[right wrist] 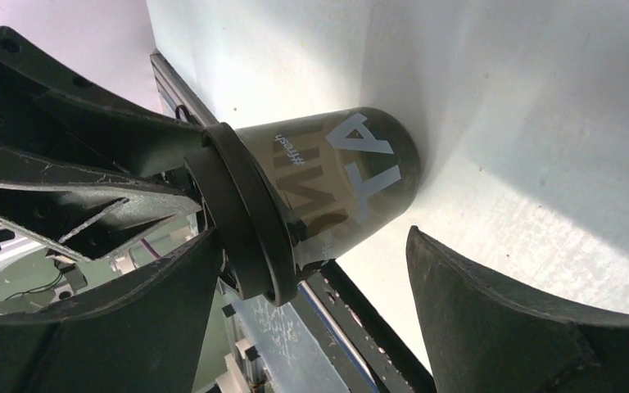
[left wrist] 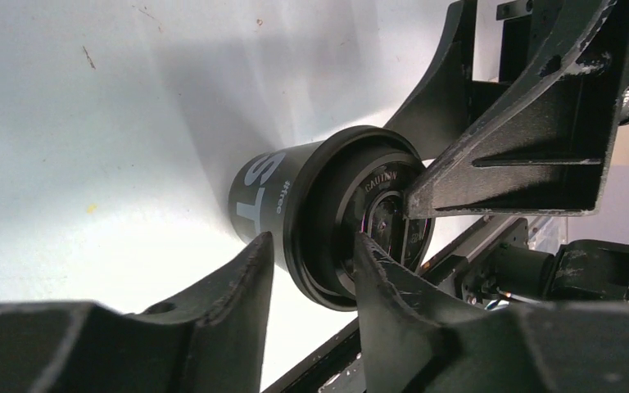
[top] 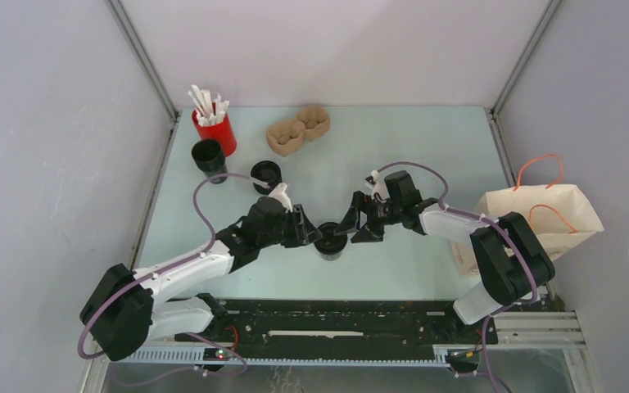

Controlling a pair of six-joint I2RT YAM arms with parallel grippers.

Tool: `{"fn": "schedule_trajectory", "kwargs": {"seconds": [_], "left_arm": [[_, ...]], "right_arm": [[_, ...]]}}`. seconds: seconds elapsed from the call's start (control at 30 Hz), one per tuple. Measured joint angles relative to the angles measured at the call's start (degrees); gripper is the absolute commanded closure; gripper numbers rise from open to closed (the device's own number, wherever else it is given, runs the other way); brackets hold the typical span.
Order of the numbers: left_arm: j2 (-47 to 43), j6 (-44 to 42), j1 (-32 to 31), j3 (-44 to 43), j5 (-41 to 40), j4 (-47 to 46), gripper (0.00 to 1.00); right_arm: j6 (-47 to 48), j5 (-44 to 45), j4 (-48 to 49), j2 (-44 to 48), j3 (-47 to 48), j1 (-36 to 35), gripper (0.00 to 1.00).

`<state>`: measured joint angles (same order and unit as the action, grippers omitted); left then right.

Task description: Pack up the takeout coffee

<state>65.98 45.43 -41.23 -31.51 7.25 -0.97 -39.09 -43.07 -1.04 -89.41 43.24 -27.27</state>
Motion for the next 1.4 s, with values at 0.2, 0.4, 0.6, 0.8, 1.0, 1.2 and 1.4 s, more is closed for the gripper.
{"fn": "schedule_trajectory", "kwargs": {"seconds": [0.2,0.4,0.6,0.8,1.0,1.2,1.4], "left_arm": [[0.5,-2.1,0.0,-2.8,-0.1,5.4,0.26],[-0.2,-4.0,-0.1,-6.9,-0.3,10.5,0.07],[-7.8,-3.9,0.4,-6.6,-0.9,14.1,0.15],[-14.8,0.4,2.6,1.4,2.0,9.9,0.42],[-11.4,4.6,5.6,6.9,6.8,4.4,0.49],[-6.7,7.5,6.5,8.4,10.1,-4.2,0.55],[-5.4,7.6,6.6,8.5,10.3,-5.9,0.6]], "right_arm": [[0.4,-0.6,-1.1,0.7,0.0,0.0,0.11],[0.5,-0.7,-2.1,1.3,0.4,0.1,0.09],[1.1,-0.7,-3.7,2.3,1.9,0.2,0.09],[1.9,-0.8,-5.7,3.0,2.4,0.4,0.2],[3.1,-2.1,-6.9,5.1,2.4,2.5,0.38],[2.8,-4.1,-5.9,4.9,1.8,4.3,0.51],[2.7,-5.3,-3.7,2.9,1.2,4.3,0.55]]}}
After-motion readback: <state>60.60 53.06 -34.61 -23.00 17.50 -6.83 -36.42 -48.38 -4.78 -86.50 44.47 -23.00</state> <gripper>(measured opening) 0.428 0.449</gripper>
